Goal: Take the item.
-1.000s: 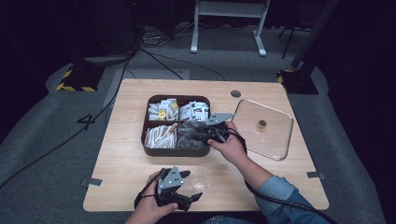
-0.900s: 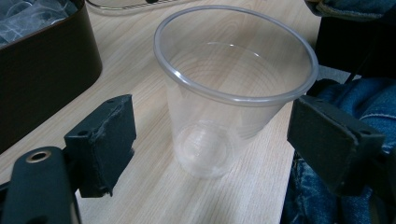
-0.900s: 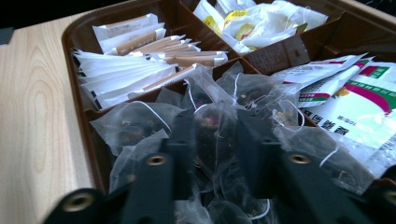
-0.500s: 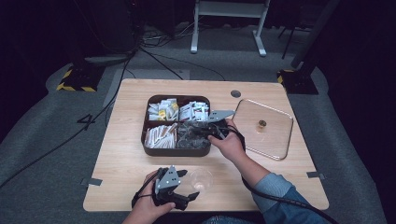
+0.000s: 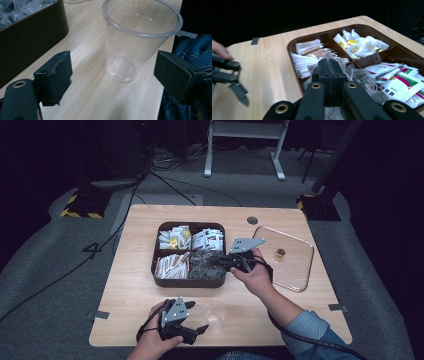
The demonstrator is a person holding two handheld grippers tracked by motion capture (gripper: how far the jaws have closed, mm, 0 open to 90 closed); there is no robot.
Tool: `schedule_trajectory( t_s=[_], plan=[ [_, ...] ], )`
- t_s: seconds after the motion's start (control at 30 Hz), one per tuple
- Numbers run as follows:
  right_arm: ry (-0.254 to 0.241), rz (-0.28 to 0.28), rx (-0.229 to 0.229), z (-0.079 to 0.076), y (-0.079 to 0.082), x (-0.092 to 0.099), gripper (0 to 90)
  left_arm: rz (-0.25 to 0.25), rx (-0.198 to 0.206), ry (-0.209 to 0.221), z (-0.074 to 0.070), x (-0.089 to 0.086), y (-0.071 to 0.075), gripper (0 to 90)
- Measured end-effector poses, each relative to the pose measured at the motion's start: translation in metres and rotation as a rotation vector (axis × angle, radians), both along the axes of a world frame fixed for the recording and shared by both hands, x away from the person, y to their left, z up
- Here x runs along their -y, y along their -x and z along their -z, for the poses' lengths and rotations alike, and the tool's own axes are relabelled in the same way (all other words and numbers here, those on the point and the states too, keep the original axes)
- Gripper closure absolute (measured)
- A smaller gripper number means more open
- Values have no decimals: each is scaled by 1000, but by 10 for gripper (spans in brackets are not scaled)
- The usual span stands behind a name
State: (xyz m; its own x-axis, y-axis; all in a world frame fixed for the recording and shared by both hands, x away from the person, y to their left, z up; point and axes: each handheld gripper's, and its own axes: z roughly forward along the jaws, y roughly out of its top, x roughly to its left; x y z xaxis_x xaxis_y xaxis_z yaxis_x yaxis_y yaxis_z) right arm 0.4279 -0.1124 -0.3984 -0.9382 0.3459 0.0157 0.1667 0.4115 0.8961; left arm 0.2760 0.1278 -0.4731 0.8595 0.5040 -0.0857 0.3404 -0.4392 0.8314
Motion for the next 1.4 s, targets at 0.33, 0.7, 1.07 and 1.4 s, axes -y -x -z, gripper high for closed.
schedule_trajectory(
  t_s=[0.33,0.7,1.07,1.4],
  plan=[
    [-17,-46,11,-17,27,17,900,3,5,-15,1,0,0,156],
    [-32,-94,10,-28,58,33,900,8,6,-33,1,0,0,156],
    [-13,-172,-15,-20,93,39,900,2,3,-56,2,-2,-1,157],
    [10,-203,-27,-9,109,38,900,3,4,-63,2,-3,-1,157]
  ],
)
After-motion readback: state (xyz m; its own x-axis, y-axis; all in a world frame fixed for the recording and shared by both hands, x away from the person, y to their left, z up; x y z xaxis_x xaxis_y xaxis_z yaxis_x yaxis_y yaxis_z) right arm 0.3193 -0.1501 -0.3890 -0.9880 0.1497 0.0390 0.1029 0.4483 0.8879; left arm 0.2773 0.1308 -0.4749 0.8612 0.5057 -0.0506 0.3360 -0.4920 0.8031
